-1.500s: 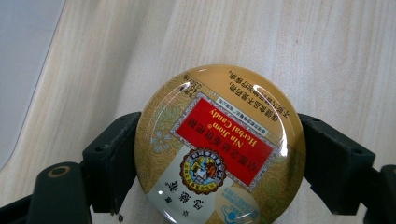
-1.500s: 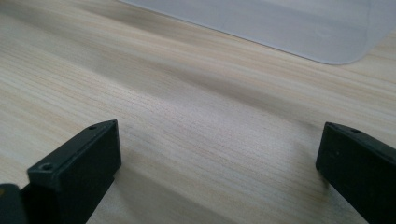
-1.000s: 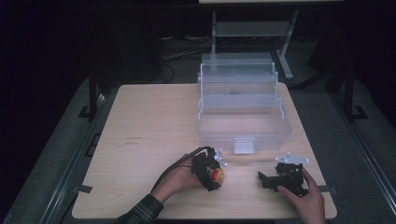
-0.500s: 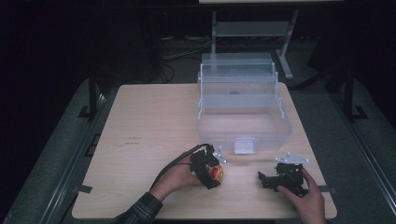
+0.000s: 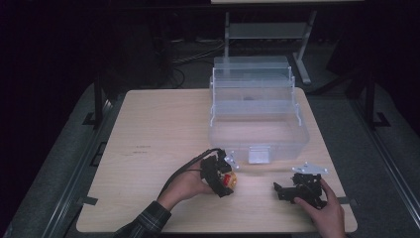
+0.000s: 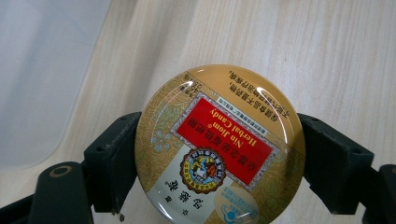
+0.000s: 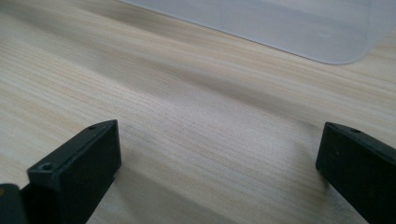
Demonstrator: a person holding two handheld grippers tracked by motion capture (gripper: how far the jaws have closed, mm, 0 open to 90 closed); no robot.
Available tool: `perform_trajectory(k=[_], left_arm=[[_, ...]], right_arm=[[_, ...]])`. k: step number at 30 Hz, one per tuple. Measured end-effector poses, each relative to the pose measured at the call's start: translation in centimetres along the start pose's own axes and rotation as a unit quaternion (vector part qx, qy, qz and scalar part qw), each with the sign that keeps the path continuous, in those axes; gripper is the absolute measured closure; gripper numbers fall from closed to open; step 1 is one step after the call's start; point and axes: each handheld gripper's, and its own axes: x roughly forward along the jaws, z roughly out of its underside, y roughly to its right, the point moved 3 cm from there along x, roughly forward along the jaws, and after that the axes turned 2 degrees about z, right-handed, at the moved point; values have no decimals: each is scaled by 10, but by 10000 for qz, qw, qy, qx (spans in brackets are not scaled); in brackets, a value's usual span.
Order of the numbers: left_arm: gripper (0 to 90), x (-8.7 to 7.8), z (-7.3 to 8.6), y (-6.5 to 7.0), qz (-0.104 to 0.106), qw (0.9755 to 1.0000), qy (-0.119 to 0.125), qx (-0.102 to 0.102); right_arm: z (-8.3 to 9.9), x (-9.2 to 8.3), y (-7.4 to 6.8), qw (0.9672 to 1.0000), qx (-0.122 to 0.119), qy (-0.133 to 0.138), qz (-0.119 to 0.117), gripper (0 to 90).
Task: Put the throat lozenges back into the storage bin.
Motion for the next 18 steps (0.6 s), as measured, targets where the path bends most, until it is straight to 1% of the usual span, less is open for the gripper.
perform_trajectory(k=[3, 7, 10, 11, 12, 18], left_arm=[[195, -3, -1, -1, 33, 10000, 22, -24], [195, -7, -4, -2, 25, 10000, 1, 13], [195, -10, -6, -2, 6, 10000, 7, 14], [195, -10, -6, -2, 22, 10000, 25, -22], [195, -12, -7, -3, -5, 10000, 25, 12], [195, -17, -11, -4, -13, 10000, 2, 15]], right_arm=[[0, 0, 0, 10000, 1, 0, 0, 0], [0, 0, 0, 10000, 6, 2, -4, 0], [0, 0, 0, 10000, 3, -2, -8, 0], [0, 0, 0, 10000, 2, -2, -7, 0], [0, 0, 0, 10000, 4, -2, -8, 0], [0, 0, 0, 10000, 0, -2, -11, 0]])
